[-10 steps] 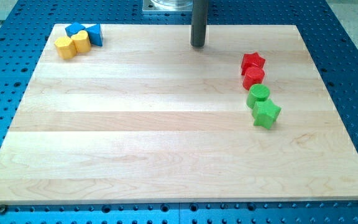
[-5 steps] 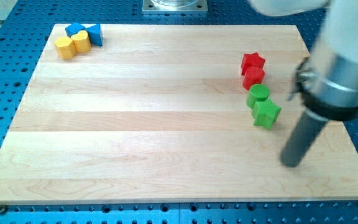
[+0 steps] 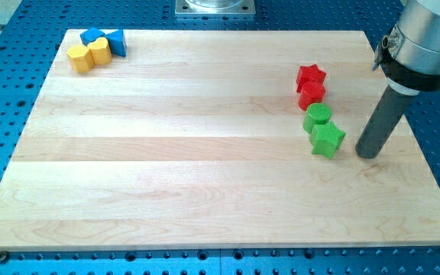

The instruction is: Separate the blue blocks from the yellow heart

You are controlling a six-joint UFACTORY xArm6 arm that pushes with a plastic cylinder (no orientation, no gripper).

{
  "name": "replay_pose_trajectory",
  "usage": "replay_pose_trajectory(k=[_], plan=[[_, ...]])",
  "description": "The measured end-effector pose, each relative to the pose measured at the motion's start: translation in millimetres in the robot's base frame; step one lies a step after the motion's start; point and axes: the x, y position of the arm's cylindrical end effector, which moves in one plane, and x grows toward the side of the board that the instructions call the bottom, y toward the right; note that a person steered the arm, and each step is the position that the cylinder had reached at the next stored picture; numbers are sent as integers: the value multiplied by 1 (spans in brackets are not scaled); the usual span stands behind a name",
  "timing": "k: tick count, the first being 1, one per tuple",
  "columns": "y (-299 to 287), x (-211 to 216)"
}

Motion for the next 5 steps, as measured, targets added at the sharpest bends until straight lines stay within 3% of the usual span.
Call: replay_pose_trajectory(k=[5], plan=[[-45, 9]])
